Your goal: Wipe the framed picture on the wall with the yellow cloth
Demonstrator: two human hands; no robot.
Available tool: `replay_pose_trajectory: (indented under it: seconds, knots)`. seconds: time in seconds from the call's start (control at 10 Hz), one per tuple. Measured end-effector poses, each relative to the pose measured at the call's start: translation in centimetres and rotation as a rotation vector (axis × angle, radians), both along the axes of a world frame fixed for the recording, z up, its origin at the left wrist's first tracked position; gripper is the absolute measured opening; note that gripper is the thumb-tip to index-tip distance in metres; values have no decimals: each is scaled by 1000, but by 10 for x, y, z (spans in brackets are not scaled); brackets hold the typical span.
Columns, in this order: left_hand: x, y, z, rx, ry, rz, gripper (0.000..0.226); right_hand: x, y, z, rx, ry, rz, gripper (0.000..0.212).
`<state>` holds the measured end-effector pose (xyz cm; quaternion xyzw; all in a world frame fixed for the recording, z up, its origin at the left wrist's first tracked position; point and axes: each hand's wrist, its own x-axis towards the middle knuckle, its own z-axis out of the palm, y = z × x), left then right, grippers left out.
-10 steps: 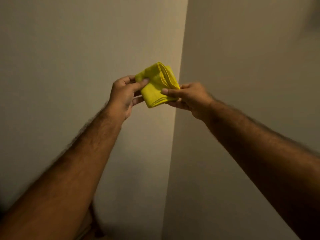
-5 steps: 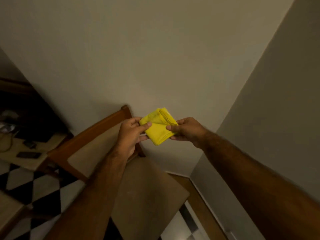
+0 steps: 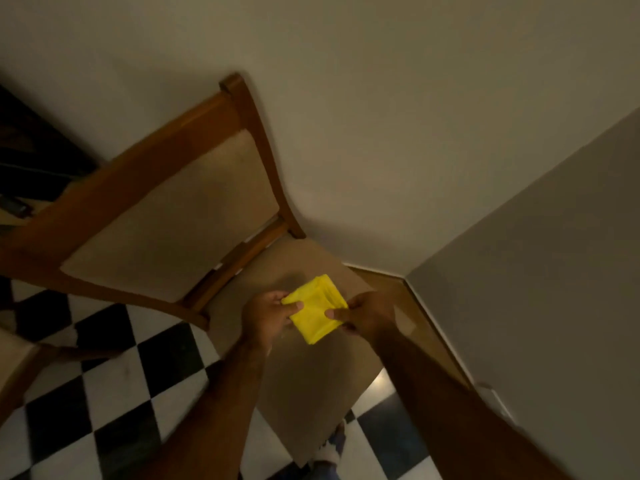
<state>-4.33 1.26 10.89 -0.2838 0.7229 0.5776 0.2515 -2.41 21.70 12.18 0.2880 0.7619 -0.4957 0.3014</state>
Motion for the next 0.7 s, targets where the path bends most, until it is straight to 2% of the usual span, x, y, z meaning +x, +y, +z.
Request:
replay_pose_trajectory:
  seconds: [0.1,0.2,0.3,0.4,0.6,0.7]
  knots:
    - [17,-8,-72,-89,-61,7,36,19,-13,-72,12,-23,-40,35]
    - [27,-15,-111,-160,-89,-9,35,25,-20,-111,-18,-49,-45,21]
    - [31,-22,-144,-245,-67,-57,22,26,-30,-146,-10,-21,21,18]
    - [28,-24,-158,-299,-22,-103,21,24,-37,-162,26,27,30,8]
    - [19,-16,-165,-626,77,-398,40,19,-54,-175,243,103,262,26]
    - [19,-10,-151,-917,169,-623,79,19,-61,-165,670,139,465,47]
